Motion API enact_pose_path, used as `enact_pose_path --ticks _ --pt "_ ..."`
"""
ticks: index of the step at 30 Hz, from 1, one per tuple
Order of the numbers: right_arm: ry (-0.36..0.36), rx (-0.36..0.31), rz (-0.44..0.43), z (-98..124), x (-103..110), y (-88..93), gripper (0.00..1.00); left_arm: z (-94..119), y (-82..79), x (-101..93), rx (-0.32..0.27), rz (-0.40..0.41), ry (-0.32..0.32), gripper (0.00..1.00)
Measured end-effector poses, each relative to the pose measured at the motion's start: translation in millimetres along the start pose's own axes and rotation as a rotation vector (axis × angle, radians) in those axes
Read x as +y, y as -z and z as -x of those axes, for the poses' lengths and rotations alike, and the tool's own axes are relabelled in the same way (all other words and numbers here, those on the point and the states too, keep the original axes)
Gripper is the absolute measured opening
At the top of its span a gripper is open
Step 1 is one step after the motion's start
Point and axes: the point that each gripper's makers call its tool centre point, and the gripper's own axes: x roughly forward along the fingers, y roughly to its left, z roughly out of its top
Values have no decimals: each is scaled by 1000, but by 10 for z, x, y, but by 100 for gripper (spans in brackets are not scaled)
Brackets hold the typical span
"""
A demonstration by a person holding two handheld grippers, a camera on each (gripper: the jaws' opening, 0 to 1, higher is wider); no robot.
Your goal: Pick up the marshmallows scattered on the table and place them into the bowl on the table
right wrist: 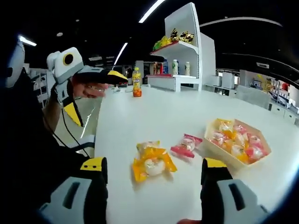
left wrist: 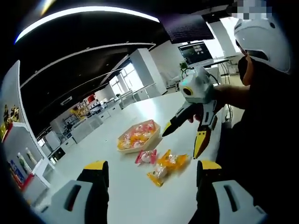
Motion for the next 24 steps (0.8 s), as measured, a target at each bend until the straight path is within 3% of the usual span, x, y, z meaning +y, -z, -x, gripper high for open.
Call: enact_pose_path --ticks 7,19,24 --pt "-18 32 59 -262 22 125 73 0 50 14 16 -1 -3 76" --pt "-55 53 73 -386 24 219 50 -3 33 37 19 -8 -5 76" --pt "-62 45 103 -388 45 209 46 9 -27 58 15 -16 -6 76"
